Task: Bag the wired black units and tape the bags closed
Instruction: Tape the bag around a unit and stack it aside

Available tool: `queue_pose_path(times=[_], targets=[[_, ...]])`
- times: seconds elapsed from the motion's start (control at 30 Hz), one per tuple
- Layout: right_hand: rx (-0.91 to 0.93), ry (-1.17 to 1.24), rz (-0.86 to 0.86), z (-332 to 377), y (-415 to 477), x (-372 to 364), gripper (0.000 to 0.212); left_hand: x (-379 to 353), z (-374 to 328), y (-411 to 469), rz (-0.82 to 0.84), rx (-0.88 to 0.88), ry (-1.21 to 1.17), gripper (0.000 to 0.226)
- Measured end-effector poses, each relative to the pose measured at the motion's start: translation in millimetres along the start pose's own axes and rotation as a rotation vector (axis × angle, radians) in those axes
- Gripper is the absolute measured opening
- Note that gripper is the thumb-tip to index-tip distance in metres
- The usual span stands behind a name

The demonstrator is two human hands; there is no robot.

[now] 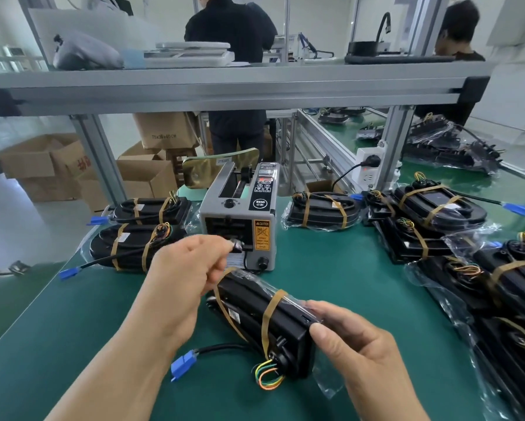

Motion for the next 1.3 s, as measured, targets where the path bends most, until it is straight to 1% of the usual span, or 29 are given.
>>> queue_pose_path(times=[0.07,0.1,0.13,0.2,0.3,0.53,0.63,0.8,0.97,1.1,1.2,1.3], targets=[[0.004,0.025,-0.03,-1,-2,0,0.023,-29,-5,-44,0.201,-0.011,0.058,0.018],[0.013,0.007,-0.054,0,-4,0,0.022,-40,-3,-58,0.253,-0.01,0.095,0.019],[0.021,-0.019,-0.075,1,-6,0,0.022,-47,0,-67,0.269,-0.008,0.122,0.017],[0.024,-0.065,-0.099,2,-8,0,0.022,-52,7,-72,0.252,0.013,0.132,0.013],[0.017,-0.127,-0.123,0,-8,0,0.028,-55,12,-73,0.257,0.045,0.113,0.01],[0.022,-0.168,-0.124,-5,-10,0,0.024,-54,11,-71,0.171,0.012,0.151,0.014],[0.029,-0.155,-0.121,-5,-11,-1,0.021,-54,11,-70,0.173,0.016,0.151,0.014],[0.049,-0.14,-0.116,-5,-12,-1,0.024,-55,11,-69,0.186,0.007,0.174,0.013],[0.044,-0.118,-0.108,-6,-12,-2,0.023,-52,15,-70,0.151,-0.034,0.271,0.014],[0.038,-0.123,-0.125,-6,-13,-1,0.02,-52,18,-71,0.126,-0.053,0.322,0.009],[0.031,-0.138,-0.13,-4,-14,-2,0.026,-52,19,-71,0.104,-0.068,0.352,0.007],[0.02,-0.147,-0.133,-3,-15,-2,0.026,-52,20,-72,0.099,-0.076,0.382,0.008]])
Point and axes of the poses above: each hand's wrist, its own y-axis towards the middle knuckle, its own x-axis out of the back of the hand, z = x × y, the point moved 9 cm from there along y, towards the middle knuckle, and after that the axes turned 9 degrees about -x, right-handed, at the moved point
